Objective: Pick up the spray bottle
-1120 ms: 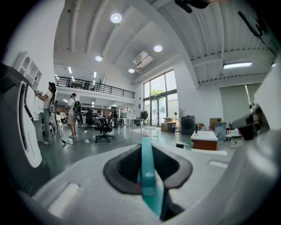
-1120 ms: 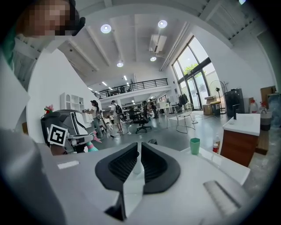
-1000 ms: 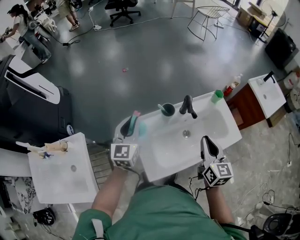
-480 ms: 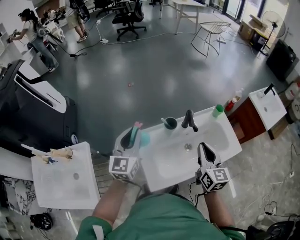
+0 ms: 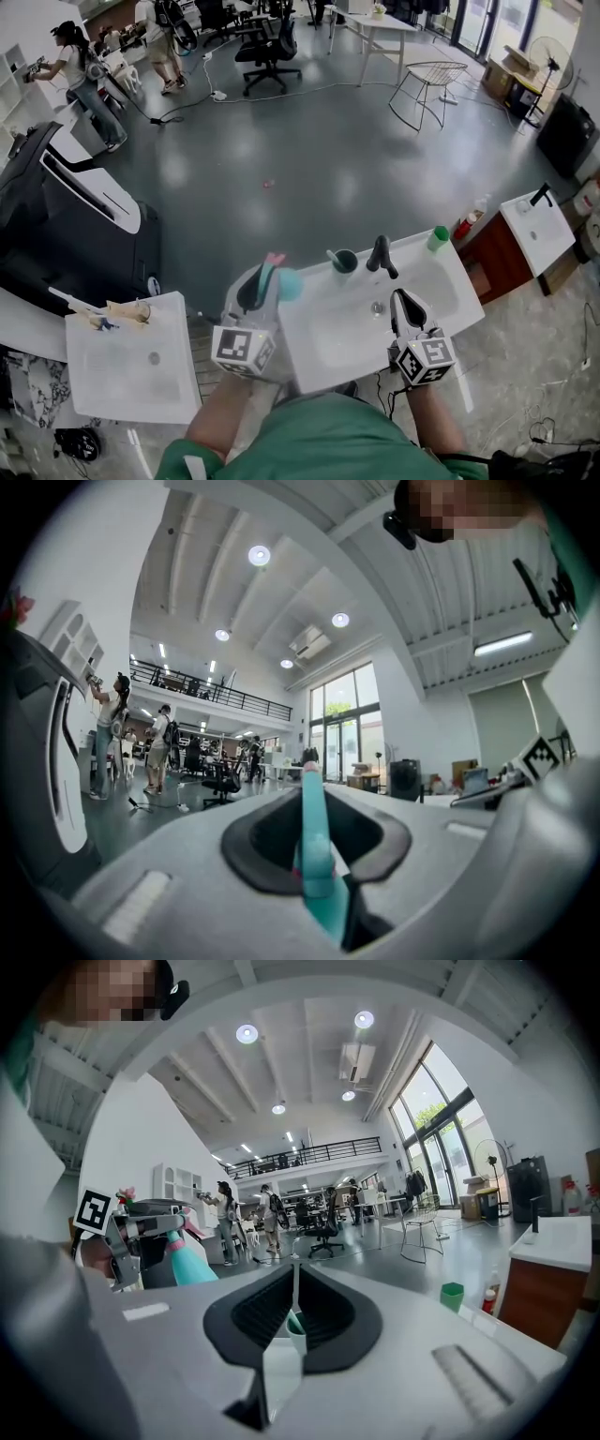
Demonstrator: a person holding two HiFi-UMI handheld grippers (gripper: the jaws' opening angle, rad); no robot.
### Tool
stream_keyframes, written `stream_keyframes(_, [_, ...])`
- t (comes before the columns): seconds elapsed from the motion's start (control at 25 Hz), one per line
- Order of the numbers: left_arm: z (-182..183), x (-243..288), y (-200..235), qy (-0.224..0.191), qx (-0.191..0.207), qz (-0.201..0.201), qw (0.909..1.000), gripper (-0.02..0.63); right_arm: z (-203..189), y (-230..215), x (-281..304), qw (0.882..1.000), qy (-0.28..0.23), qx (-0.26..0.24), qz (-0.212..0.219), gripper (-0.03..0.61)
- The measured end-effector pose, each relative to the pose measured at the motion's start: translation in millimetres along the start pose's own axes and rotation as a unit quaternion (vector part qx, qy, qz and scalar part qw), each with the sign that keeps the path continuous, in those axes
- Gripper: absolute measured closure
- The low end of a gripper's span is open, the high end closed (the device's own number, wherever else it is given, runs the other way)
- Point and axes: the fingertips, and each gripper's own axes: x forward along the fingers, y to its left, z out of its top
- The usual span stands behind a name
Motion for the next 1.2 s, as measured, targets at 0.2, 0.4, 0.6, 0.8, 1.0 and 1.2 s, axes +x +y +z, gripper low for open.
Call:
stream_keyframes(0.2, [12,-9,0,-0.013,0.001,0.002,0.9999,0.551,3,7,6,1.000,-0.004,-0.003,0.011,0.561])
stream_keyframes(0.4, [10,-14,4,-0.007,0.002,0.007,0.9999,0.551,3,13,10,1.000,-0.003,-0.004,0.020,0.561])
stream_keyframes(0.6, [10,-16,4,-0.007,-0.003,0.007,0.9999,0.551,1,16,12,1.000,0.000,-0.004,0.023,0.561])
stream_keyframes(0.8, [12,-16,2,-0.008,-0.011,0.006,0.9999,0.551,1,16,11,1.000,0.001,-0.004,0.022,0.561])
stream_keyframes(1.0, [6,-16,2,-0.004,-0.004,0.006,1.0000,0.551,-1,16,10,1.000,0.002,-0.005,0.023,0.561])
stream_keyframes(1.2, [5,-18,8,-0.003,-0.003,0.011,0.9999,0.551,-1,19,10,1.000,0.004,-0.006,0.025,0.561])
